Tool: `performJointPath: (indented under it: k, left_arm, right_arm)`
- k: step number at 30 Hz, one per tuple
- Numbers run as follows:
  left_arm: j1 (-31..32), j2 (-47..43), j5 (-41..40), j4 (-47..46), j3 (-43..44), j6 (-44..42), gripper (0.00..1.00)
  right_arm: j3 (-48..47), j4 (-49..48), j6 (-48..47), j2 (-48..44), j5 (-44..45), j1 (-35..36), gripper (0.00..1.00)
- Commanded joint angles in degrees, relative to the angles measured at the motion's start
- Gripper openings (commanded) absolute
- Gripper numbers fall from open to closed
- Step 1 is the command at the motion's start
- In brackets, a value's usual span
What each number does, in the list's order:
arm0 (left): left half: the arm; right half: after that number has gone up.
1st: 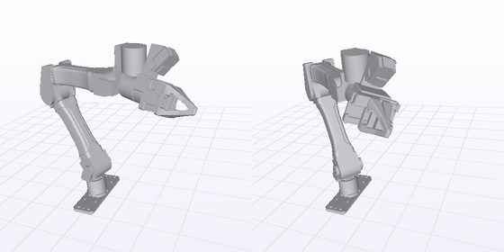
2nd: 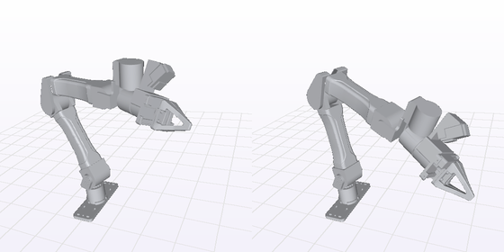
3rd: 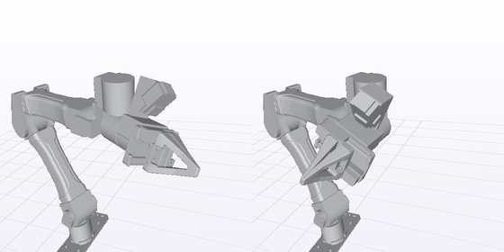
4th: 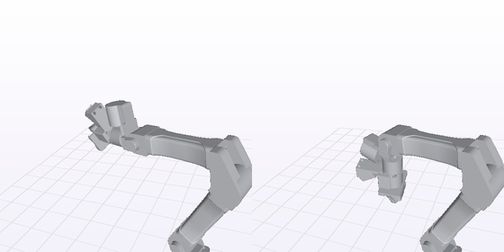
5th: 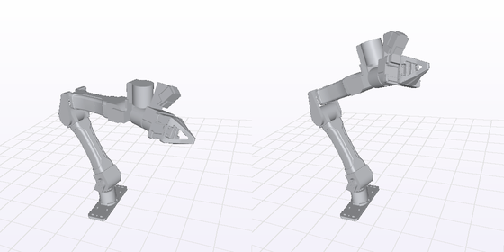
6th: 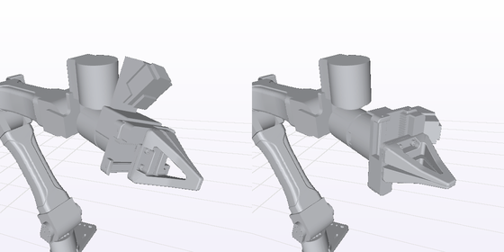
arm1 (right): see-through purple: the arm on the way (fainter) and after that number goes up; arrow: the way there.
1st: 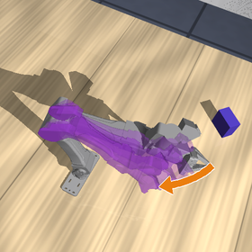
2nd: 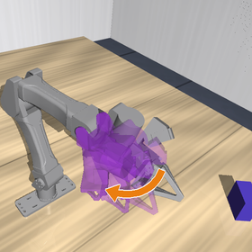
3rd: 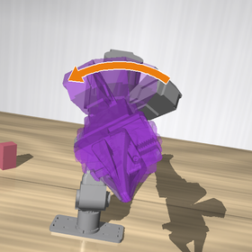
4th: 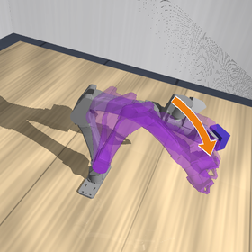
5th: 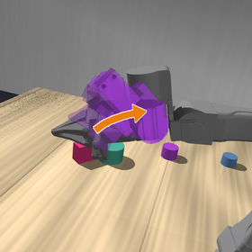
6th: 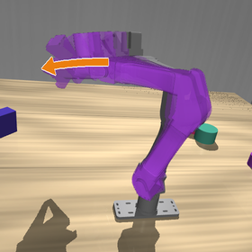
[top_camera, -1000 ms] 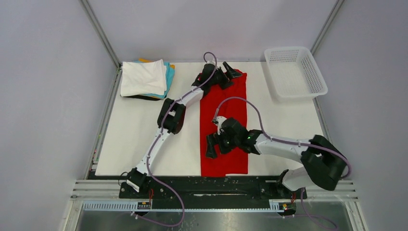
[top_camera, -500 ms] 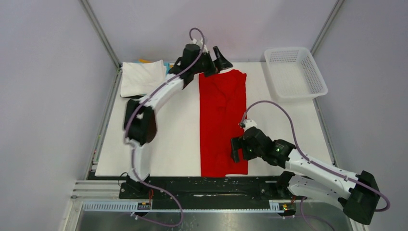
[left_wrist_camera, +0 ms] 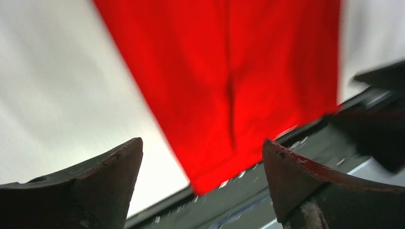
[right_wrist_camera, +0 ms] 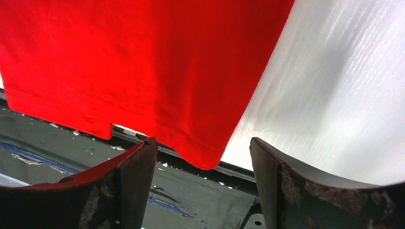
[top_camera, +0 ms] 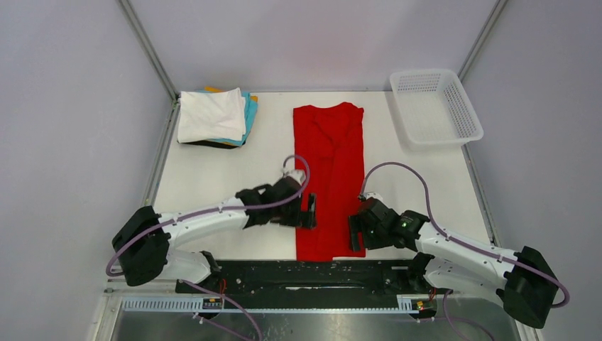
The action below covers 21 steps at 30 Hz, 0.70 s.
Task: Fold and stack the t-shirts
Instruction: Grab the bottom of the folded rectangular tshirt with both arms
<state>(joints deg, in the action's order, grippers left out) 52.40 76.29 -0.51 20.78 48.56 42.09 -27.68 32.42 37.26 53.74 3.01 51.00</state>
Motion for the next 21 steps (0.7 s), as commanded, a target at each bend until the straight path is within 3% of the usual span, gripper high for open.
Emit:
performJointPath:
  k: [1, 11, 21]
  left_arm:
    - [7.2, -5.3, -5.1, 5.0, -5.9, 8.1, 0.93]
    - [14.3, -4.7, -2.2, 0.9, -12.3, 17.2, 0.79]
    - [14.9, 1.1, -2.0, -3.9, -14.8, 19.9, 0.62]
  right_arm:
    - [1.0, -2.9, 2.0, 1.9, -0.5, 0.3, 0.77]
    - [3.3, -1.6, 4.6, 2.2, -1.6, 0.3, 0.62]
    - [4.9, -0.1, 5.2, 0.8, -2.1, 0.3, 0.52]
